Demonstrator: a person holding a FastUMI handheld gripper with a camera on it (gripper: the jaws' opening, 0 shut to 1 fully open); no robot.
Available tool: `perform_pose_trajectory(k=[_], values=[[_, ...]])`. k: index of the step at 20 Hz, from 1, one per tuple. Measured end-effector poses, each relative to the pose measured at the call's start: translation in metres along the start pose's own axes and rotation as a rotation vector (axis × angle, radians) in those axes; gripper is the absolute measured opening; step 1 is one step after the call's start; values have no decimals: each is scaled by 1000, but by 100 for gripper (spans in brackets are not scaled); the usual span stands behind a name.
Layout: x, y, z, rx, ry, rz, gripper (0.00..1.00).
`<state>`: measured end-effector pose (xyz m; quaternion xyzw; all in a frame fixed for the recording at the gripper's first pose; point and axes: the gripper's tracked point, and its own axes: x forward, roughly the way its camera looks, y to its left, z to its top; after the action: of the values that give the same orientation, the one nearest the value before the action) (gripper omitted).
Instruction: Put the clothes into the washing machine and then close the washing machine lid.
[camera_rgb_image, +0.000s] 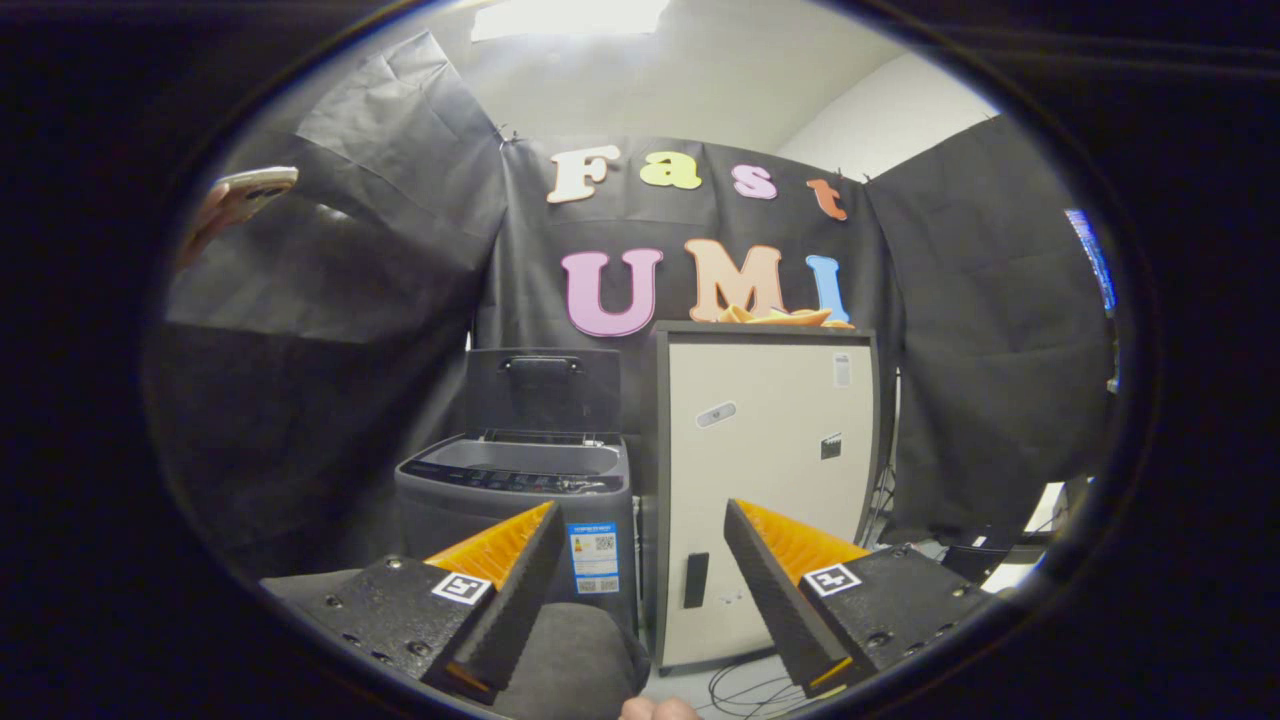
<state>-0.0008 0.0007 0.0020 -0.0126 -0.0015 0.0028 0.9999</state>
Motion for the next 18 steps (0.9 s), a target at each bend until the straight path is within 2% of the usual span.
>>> perform_pose_trajectory(k=[11,18], values=[[3,1,4,8,-5,4,98],[27,-8,22,-16,-13,-6,99]])
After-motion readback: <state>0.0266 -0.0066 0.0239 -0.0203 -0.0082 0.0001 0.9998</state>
